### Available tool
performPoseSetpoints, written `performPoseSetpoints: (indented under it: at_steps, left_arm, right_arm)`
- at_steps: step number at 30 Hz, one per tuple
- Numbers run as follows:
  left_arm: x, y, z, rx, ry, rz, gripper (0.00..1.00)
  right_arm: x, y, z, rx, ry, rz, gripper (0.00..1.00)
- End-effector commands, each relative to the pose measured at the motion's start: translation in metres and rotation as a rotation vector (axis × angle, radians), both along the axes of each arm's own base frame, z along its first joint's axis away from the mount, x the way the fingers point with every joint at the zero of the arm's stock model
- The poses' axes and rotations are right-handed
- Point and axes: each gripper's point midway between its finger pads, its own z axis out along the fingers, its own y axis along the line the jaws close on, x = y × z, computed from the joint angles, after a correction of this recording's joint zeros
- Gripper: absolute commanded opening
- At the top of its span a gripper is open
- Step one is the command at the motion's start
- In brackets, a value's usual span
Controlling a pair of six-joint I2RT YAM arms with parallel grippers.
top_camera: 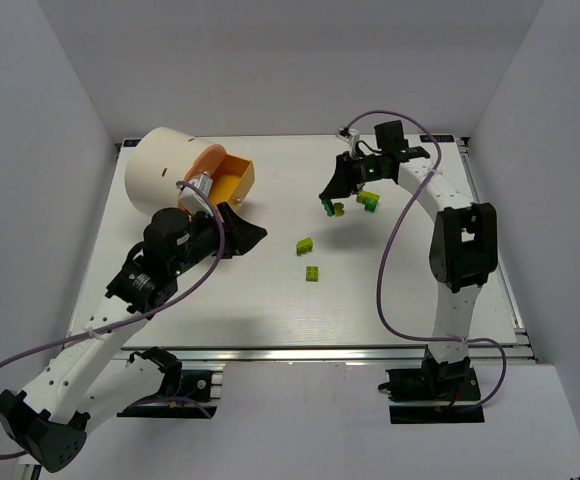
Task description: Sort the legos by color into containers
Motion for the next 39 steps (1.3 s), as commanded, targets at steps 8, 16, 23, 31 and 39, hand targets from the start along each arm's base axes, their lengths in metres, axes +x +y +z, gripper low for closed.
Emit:
performPoseSetpoints:
  at_steps: [8, 16, 23, 31, 39]
  left_arm:
    - [-0.008, 0.015, 0.027, 0.005, -0.039, 0.049, 0.61]
    - [-0.010, 0.023, 0.039, 0.013, -0.049, 0.080, 0.61]
    - [-0.013, 0.048, 0.083, 0.011, -0.125, 0.179, 0.61]
    - [-0.021, 0.064, 0.097, 0.000, -0.116, 0.239, 0.61]
    - [-0.023, 0.065, 0.099, -0.010, -0.110, 0.246, 0.61]
  right_arm:
    - [-0.014, 0.073, 0.076, 0.375, -0.195, 0.306, 0.00]
    - [-0.012, 0.121, 0.119, 0.497, -0.322, 0.332, 0.00]
    - [0.017, 0.189, 0.159, 0.547, -0.491, 0.156, 0.00]
    - [0.023, 0.248, 0.165, 0.608, -0.580, 0.024, 0.00]
    - [0.029, 0.269, 0.124, 0.537, -0.577, -0.007, 0.31]
